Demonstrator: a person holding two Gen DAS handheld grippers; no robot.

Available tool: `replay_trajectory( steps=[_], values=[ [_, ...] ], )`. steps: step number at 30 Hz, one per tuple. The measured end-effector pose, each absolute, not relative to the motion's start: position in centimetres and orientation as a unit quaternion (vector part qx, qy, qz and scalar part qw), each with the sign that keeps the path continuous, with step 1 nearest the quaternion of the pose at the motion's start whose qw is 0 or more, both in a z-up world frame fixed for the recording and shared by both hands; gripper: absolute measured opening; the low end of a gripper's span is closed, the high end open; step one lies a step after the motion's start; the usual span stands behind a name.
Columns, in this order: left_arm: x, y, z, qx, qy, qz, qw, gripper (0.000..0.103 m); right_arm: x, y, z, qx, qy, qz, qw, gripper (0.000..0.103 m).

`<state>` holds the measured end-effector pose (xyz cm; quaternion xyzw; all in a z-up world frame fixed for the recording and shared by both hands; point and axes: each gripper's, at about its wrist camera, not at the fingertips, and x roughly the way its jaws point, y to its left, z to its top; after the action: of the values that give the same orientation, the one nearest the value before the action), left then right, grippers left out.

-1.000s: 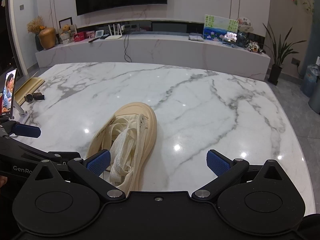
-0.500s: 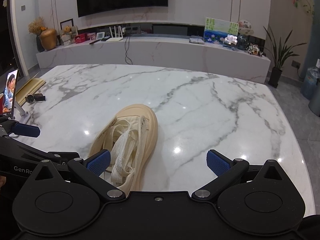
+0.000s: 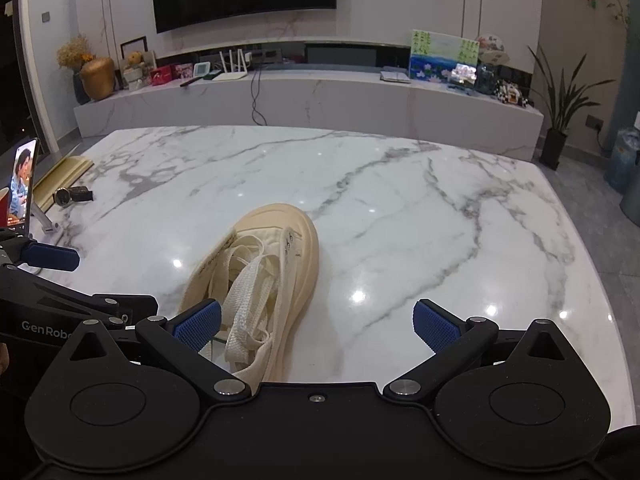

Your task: Lace up shoes with both hands

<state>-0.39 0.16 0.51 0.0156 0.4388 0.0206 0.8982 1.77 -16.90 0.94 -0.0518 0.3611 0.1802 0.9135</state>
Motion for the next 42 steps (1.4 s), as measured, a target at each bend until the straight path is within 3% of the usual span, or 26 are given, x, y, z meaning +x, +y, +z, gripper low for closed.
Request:
replay_trajectory(
  steps=[42],
  values=[
    [-0.4, 0.3, 0.3, 0.028, 0.443, 0.023, 0.896, 0.100, 2.2, -15.8, 0.4, -0.059, 0.366, 0.185, 0.910, 0.102]
  ],
)
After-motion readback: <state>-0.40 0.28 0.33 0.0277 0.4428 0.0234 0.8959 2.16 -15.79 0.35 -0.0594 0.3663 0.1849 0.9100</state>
